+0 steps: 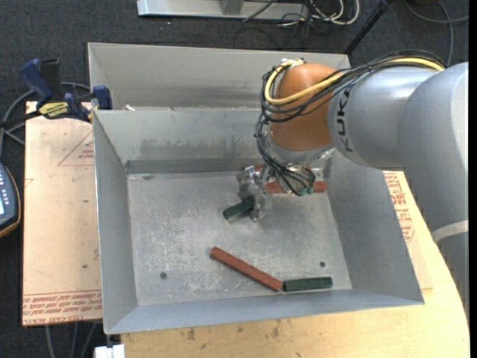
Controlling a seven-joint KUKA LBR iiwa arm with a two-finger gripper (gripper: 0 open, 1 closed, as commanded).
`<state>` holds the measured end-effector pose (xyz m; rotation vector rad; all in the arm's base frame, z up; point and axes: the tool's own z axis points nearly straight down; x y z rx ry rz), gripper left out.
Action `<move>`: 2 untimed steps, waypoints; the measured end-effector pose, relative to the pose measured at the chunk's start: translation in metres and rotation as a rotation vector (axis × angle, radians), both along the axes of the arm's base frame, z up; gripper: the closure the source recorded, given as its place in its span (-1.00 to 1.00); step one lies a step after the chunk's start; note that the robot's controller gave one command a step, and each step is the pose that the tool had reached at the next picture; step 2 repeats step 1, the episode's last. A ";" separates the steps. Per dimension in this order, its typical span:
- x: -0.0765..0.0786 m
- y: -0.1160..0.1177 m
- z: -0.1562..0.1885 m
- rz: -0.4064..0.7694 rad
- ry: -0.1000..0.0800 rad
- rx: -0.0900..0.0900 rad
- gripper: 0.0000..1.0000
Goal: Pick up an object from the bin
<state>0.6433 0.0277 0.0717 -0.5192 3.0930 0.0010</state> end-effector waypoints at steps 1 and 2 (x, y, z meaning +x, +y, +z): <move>0.007 0.007 0.140 0.275 -0.007 -0.002 1.00; 0.007 0.007 0.140 0.275 -0.007 -0.002 1.00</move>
Offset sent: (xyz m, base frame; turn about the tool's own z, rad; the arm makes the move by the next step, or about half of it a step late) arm 0.0050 0.0060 0.1360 -0.2767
